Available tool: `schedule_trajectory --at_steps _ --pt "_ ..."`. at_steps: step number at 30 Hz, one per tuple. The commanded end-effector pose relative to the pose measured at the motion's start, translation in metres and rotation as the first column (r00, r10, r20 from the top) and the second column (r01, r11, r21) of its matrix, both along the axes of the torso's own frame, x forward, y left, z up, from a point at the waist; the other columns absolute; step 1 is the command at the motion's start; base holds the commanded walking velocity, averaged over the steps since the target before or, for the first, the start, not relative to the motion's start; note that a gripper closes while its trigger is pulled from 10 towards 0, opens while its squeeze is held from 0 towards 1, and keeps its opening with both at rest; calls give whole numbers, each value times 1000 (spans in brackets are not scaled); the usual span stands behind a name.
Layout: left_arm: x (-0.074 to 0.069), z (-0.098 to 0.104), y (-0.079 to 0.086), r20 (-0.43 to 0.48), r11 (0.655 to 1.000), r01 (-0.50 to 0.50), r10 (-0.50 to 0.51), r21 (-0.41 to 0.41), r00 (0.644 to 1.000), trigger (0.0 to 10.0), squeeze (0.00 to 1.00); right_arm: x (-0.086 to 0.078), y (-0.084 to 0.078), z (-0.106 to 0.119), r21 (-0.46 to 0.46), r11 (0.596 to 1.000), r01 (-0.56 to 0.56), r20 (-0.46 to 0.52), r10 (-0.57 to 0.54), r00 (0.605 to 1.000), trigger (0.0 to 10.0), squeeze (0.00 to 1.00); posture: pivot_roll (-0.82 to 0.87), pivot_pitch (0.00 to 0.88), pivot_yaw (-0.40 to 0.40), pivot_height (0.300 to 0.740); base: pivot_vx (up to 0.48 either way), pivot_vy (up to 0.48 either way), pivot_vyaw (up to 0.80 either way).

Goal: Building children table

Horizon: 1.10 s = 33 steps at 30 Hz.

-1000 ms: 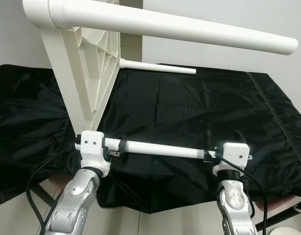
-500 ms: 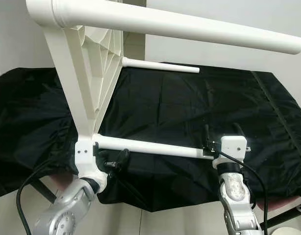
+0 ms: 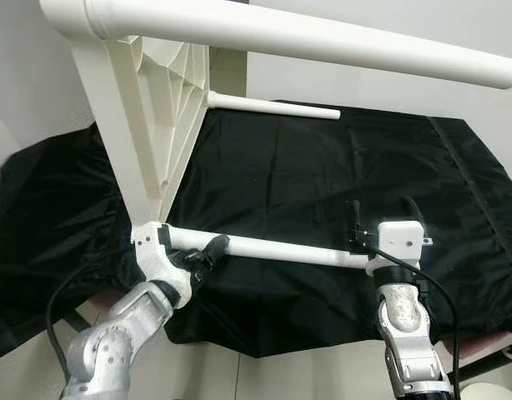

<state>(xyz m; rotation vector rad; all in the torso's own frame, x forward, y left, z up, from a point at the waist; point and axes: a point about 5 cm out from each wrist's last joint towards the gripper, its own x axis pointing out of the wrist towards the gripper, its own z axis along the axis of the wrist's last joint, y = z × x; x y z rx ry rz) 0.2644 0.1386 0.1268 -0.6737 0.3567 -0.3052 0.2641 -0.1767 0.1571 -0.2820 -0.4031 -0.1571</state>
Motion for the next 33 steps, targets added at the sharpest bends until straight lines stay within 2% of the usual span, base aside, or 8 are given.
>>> schedule_trajectory --at_steps 1,7,10,14,25,30,32,33 --pt "0 -5 3 -51 1000 -16 16 2 999 10000 0 0 -2 3 -2 1000 13 12 -13 1000 10000 0 49 31 -1 740 0 0 0" --pt "-2 -6 12 -95 997 -64 61 -32 994 10000 0 -2 -1 5 -10 1000 12 22 -12 1000 10000 0 50 39 2 740 0 0 0" --pt "3 -5 18 -120 990 -121 112 -67 986 10000 0 -1 2 9 -38 999 4 43 -2 999 10000 0 59 50 0 740 0 0 0" --pt "8 -2 18 -127 985 -148 136 -89 983 10000 0 0 6 15 -68 998 -3 70 8 998 10000 0 60 57 -2 740 0 0 0" --pt "22 1 13 -192 964 -225 196 -141 962 10000 0 -4 18 52 -239 970 34 235 23 972 10000 0 43 73 12 740 0 0 0" --pt "27 2 12 -198 963 -226 196 -148 961 10000 0 -9 26 65 -345 936 67 303 44 952 10000 0 35 77 18 740 0 0 0" --pt "28 2 11 -202 962 -230 198 -148 959 10000 0 -13 35 74 -467 877 110 365 79 928 10000 0 35 77 18 740 0 0 0" --pt "28 2 11 -202 962 -230 198 -148 959 10000 0 -13 35 74 -467 877 110 365 79 928 10000 0 35 77 18 740 0 0 0"
